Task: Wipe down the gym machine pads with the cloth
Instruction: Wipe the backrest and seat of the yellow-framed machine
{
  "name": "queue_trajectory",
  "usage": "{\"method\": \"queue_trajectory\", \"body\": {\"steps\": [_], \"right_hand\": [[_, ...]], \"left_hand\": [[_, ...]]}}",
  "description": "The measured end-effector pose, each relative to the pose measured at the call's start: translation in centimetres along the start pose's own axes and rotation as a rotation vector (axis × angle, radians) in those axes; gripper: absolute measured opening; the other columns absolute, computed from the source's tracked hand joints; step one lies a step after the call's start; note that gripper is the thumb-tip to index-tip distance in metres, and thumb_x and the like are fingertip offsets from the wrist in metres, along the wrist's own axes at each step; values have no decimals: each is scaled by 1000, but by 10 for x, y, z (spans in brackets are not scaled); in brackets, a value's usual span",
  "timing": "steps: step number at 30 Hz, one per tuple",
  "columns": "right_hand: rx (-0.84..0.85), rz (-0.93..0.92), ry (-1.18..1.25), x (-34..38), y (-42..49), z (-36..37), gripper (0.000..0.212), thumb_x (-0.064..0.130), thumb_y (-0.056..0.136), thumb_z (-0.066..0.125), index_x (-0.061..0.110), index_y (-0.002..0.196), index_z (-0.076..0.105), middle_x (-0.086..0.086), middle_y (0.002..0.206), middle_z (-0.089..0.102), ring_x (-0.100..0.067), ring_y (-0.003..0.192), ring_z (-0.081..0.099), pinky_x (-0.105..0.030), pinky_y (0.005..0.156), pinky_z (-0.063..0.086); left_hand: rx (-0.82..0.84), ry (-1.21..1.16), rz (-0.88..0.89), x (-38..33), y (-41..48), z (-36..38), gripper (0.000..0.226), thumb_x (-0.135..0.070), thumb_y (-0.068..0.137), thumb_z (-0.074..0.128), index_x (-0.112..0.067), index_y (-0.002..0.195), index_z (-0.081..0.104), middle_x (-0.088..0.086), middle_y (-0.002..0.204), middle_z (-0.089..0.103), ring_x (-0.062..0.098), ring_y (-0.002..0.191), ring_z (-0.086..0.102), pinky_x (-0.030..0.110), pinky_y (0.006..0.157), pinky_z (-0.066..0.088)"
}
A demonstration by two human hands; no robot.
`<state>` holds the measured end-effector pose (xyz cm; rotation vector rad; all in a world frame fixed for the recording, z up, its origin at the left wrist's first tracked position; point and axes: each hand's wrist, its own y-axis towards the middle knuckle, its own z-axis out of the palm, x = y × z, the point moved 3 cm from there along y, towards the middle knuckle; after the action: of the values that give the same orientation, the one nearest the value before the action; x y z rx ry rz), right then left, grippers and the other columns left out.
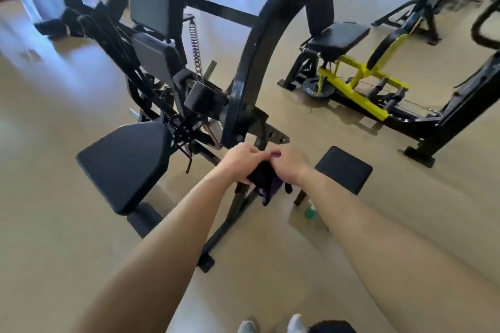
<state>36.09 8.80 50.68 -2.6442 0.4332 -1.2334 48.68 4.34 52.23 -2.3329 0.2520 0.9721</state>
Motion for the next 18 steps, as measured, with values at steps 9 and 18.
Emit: {"method": "queue_trajectory", "body": {"steps": [9,18], "right_hand": [[-144,84,141,-142,8,-169,26,10,98,54,27,101,72,2,108,67,-16,98,60,-22,69,45],[-169,104,212,-264,36,-346,24,12,95,57,27,96,76,6,101,69,-21,105,63,-37,91,54]], "left_hand": [[-49,-43,98,-124,72,118,12,-13,90,66,-16,102,67,14,102,72,27,92,72,34,68,63],[-142,73,187,-270,151,223,5,-23,89,69,-21,92,72,-5,79,67,16,77,65,24,62,52]]}}
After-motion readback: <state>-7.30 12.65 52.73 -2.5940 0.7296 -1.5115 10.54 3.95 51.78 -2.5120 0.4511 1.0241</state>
